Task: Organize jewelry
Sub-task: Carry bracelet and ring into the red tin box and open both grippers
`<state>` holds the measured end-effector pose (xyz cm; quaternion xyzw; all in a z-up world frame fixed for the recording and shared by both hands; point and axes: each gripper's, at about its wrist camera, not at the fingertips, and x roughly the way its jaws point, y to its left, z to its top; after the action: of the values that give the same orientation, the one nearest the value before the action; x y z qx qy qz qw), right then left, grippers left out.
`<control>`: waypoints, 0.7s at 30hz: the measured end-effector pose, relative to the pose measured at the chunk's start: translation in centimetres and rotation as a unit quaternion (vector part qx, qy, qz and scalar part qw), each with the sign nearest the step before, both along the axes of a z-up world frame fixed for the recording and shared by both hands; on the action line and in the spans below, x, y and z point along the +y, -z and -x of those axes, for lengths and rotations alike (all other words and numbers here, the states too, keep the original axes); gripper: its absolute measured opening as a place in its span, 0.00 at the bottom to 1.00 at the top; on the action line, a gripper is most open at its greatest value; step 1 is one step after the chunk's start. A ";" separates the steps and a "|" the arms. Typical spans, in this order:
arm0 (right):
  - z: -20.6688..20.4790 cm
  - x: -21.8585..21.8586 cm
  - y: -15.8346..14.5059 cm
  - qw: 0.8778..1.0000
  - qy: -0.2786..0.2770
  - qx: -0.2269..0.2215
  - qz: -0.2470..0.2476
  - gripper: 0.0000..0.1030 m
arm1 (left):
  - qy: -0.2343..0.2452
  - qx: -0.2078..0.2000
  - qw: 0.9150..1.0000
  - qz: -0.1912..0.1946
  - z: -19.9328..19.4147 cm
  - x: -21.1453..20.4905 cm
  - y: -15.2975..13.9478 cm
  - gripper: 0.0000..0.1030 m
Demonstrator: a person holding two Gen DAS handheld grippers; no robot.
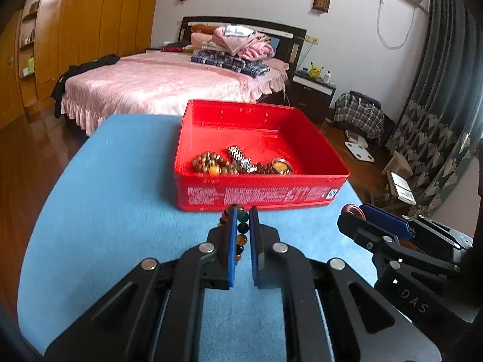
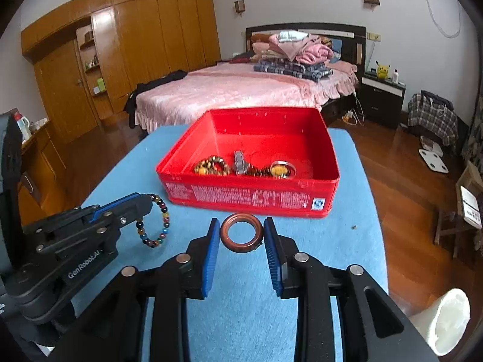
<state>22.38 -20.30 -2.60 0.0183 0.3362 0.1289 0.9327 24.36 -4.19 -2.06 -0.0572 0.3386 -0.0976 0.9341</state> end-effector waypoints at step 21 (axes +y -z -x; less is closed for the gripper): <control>-7.3 -0.7 -3.4 0.999 0.005 -0.054 0.007 0.28 | 0.010 -0.086 0.996 0.008 -7.2 -0.8 -5.7 0.06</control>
<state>29.67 -20.98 0.84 0.0069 0.2864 0.1228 0.9502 31.58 -4.98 3.63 -0.0525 0.2569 -0.1137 0.9583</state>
